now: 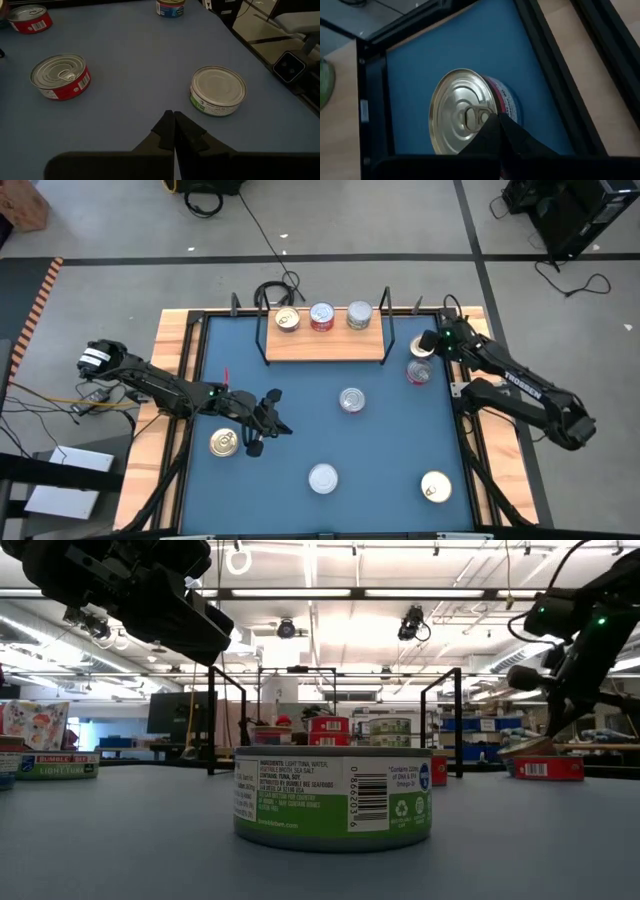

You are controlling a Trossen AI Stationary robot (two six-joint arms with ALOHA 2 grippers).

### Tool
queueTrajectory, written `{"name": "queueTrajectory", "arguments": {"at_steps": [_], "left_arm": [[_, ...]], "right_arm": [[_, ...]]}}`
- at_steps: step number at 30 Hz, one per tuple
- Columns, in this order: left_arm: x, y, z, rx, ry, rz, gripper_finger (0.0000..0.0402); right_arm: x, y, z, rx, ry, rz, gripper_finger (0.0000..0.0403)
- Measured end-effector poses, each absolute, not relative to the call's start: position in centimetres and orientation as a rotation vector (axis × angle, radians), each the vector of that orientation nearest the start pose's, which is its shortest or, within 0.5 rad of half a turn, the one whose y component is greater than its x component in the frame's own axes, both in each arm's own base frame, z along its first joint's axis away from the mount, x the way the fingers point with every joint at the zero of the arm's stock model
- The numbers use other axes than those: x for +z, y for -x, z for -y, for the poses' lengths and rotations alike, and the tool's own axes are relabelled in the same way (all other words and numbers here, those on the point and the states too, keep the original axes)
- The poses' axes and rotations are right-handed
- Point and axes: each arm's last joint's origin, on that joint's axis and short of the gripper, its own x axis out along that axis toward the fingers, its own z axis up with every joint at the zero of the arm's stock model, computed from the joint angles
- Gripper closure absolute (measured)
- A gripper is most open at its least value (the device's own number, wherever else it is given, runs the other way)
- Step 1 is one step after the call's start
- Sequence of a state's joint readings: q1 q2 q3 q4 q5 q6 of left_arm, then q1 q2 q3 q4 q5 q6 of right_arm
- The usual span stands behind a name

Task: Stack canned seafood by type on shelf
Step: Stack the blue tuna can on top of the other blue tuna can on the shelf

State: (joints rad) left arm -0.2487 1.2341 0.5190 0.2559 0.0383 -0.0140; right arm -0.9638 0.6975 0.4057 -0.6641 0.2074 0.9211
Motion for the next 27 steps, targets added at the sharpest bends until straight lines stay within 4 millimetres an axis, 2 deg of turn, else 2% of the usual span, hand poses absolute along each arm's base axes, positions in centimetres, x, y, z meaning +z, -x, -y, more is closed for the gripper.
{"name": "queueTrajectory", "arguments": {"at_steps": [7,19,23,27], "left_arm": [[19.4,-23.6,6.1,-0.278,-0.034,-0.46,0.0395],[19.5,-23.6,6.1,-0.278,-0.029,-0.46,0.0395],[19.5,-23.6,6.1,-0.279,-0.036,-0.459,0.0395],[19.5,-23.6,6.1,-0.28,-0.04,-0.459,0.0395]], "right_arm": [[19.1,-6.3,9.3,-1.38,-1.128,-0.388,0.0403],[25.0,-6.6,7.0,-1.206,-1.03,-0.379,0.0403],[25.1,-7.0,6.5,-1.125,-0.95,-0.466,0.0398],[24.0,-7.8,6.3,-1.066,-0.892,-0.6,0.0363]]}}
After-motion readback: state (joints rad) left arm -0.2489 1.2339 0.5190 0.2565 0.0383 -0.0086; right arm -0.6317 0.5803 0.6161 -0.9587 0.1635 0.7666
